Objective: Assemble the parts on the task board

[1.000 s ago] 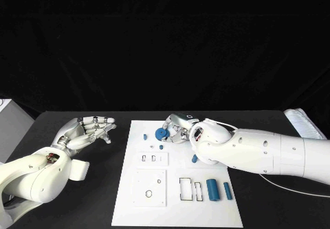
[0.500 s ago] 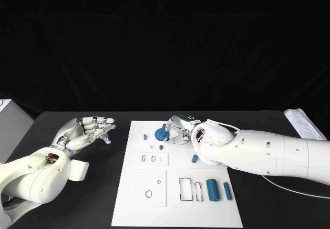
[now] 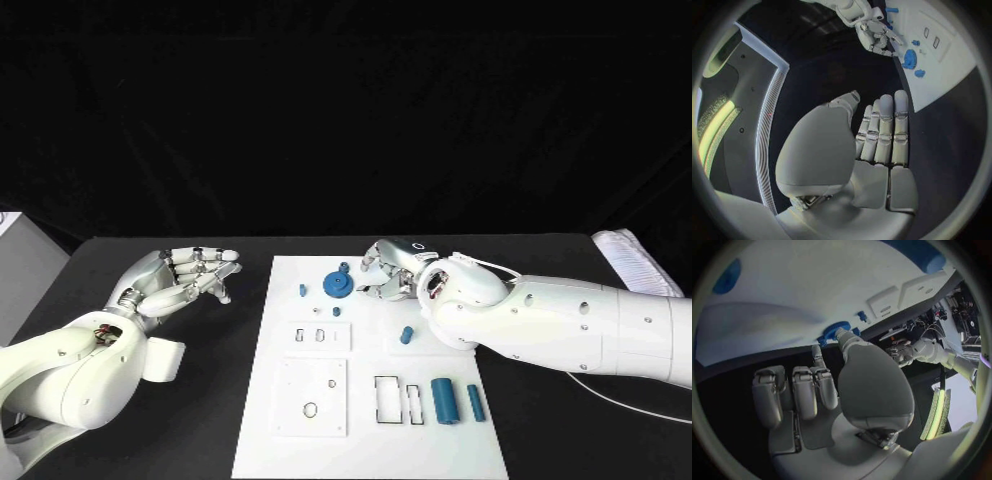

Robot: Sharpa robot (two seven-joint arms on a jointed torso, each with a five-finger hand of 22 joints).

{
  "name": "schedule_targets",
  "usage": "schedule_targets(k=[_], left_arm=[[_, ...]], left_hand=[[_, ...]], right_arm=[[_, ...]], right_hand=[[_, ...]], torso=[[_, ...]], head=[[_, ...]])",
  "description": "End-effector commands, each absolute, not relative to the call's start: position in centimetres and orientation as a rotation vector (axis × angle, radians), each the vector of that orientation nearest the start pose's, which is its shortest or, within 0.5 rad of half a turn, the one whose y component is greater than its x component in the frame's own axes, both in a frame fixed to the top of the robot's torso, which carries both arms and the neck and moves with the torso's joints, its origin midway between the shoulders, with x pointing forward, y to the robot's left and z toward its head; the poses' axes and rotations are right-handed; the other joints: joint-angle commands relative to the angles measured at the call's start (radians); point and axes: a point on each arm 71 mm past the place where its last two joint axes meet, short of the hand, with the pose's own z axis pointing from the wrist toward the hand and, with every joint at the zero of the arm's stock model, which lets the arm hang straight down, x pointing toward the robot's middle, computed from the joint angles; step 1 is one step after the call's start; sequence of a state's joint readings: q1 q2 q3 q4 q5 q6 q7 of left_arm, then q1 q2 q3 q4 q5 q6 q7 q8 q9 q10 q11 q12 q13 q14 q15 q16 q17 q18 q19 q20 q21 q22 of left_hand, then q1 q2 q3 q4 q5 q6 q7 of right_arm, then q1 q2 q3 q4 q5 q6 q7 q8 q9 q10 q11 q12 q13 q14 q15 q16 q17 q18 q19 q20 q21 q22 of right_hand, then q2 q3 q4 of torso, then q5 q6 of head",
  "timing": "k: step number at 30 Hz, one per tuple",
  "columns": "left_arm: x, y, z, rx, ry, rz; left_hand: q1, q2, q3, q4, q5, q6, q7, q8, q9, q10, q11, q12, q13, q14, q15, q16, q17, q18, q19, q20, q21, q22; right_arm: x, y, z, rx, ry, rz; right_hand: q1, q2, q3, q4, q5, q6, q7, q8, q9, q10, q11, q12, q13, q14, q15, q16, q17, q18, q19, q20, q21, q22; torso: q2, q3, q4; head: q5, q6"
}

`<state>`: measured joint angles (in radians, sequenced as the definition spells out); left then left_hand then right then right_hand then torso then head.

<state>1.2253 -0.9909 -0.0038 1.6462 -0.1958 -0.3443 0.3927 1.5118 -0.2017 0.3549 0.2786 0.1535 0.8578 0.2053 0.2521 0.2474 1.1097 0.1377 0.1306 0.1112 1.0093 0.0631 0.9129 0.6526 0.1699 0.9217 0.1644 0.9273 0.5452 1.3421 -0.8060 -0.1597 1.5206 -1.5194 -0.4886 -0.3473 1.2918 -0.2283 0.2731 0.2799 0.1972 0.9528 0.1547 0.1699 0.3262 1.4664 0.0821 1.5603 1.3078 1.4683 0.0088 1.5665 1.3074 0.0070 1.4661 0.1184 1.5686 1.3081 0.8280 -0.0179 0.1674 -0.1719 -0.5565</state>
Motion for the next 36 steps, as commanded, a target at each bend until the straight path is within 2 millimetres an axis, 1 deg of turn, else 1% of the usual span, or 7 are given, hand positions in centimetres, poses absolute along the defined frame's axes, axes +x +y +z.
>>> schedule_targets(k=[1,7,9,11,14,25,36], left_arm=[[47.3,24.2,-13.8,-0.874,1.373,-1.503],[47.9,23.9,-14.1,-0.866,1.371,-1.514],[48.2,23.8,-14.3,-0.863,1.370,-1.518],[48.6,23.7,-14.5,-0.862,1.370,-1.519],[49.1,23.4,-14.9,-0.862,1.373,-1.518],[49.6,21.9,-16.1,-0.847,1.416,-1.522],[49.4,21.1,-16.6,-0.847,1.435,-1.533]], left_hand=[[-0.009,0.002,0.006,0.001,-0.003,-0.008,-0.001,0.004,0.001,-0.006,-0.001,0.001,0.002,-0.002,0.004,-0.006,-0.001,0.014,-0.009,-0.001,0.006,0.001],[-0.012,-0.001,0.007,0.002,-0.004,-0.010,-0.002,0.005,0.004,-0.007,0.000,0.002,0.003,-0.018,0.006,-0.021,-0.007,0.013,-0.022,0.001,0.002,-0.001],[-0.014,-0.003,0.008,0.002,-0.004,-0.010,-0.002,0.006,0.007,-0.007,0.000,0.003,0.005,-0.030,0.007,-0.036,-0.013,0.013,-0.035,0.003,-0.005,-0.005],[-0.017,-0.005,0.009,0.001,-0.004,-0.011,-0.003,0.008,0.011,-0.006,0.000,0.006,0.007,-0.045,0.009,-0.068,-0.029,0.013,-0.056,0.006,-0.024,-0.016],[-0.016,-0.006,0.012,-0.001,-0.004,-0.009,-0.005,0.012,0.016,-0.002,-0.001,0.008,0.010,-0.052,0.010,-0.098,-0.043,0.014,-0.067,0.008,-0.042,-0.029],[-0.014,-0.007,0.013,-0.003,-0.005,-0.008,-0.006,0.014,0.020,0.000,-0.003,0.009,0.011,-0.022,0.006,-0.096,-0.044,0.015,-0.052,0.005,-0.039,-0.032],[-0.015,-0.008,0.013,-0.003,-0.005,-0.012,-0.005,0.013,0.021,-0.004,-0.003,0.007,0.011,-0.011,0.005,-0.091,-0.042,0.015,-0.044,0.004,-0.034,-0.031]], right_arm=[[49.8,-20.5,-13.9,-0.034,1.410,0.484],[49.3,-22.5,-13.0,0.046,1.408,0.630],[49.1,-23.3,-12.9,0.092,1.429,0.680],[49.0,-24.2,-12.8,0.137,1.454,0.731],[48.8,-25.7,-12.9,0.176,1.488,0.799],[47.7,-30.4,-13.4,0.149,1.521,0.754],[47.8,-32.9,-15.1,0.045,1.567,0.577]], right_hand=[[0.017,-0.002,-0.004,-0.005,0.007,-0.007,0.001,-0.003,-0.002,0.080,-0.008,-0.016,0.238,0.098,-0.005,-0.002,0.245,-0.007,0.105,-0.008,0.002,0.263],[0.068,-0.005,0.022,-0.017,-0.004,0.008,-0.005,0.013,0.002,0.016,-0.014,-0.089,0.172,0.078,-0.013,-0.035,0.168,-0.002,0.093,-0.015,-0.013,0.250],[0.101,-0.010,0.048,-0.031,-0.027,-0.001,-0.006,0.016,0.001,-0.087,-0.016,-0.212,0.066,0.045,-0.015,-0.089,0.065,0.035,0.005,-0.017,-0.139,0.148],[0.116,-0.014,0.065,-0.042,-0.032,-0.007,-0.005,0.019,0.001,-0.114,-0.016,-0.252,0.030,0.041,-0.015,-0.100,0.052,0.038,-0.004,-0.018,-0.158,0.134],[0.137,-0.030,0.123,-0.050,-0.041,-0.021,-0.006,0.024,0.001,-0.385,-0.024,-0.757,-0.405,0.023,-0.025,-0.142,-0.008,0.048,-0.026,-0.022,-0.213,0.095],[0.144,-0.059,0.141,-0.062,-0.035,-0.039,-0.013,0.027,0.003,-0.347,-0.027,-0.962,-0.622,-0.002,-0.026,-0.199,-0.087,0.057,-0.040,-0.030,-0.264,0.066],[0.131,-0.053,0.065,-0.073,-0.003,-0.031,-0.013,0.029,0.000,-0.210,-0.028,-0.612,-0.327,0.077,-0.028,-0.054,0.153,0.005,0.081,-0.033,-0.044,0.230]], torso=[[-0.002,0.0004,0.0011],[-0.018,0.0017,-0.0016],[-0.024,0.0021,-0.0036],[-0.032,0.0027,-0.0064],[-0.044,0.0064,-0.0133],[-0.072,0.0207,-0.0334],[-0.074,0.0295,-0.0356]], head=[[-0.003,0.004],[-0.014,0.009],[-0.017,0.011],[-0.020,0.010],[-0.022,0.008],[-0.038,-0.007],[-0.039,-0.024]])
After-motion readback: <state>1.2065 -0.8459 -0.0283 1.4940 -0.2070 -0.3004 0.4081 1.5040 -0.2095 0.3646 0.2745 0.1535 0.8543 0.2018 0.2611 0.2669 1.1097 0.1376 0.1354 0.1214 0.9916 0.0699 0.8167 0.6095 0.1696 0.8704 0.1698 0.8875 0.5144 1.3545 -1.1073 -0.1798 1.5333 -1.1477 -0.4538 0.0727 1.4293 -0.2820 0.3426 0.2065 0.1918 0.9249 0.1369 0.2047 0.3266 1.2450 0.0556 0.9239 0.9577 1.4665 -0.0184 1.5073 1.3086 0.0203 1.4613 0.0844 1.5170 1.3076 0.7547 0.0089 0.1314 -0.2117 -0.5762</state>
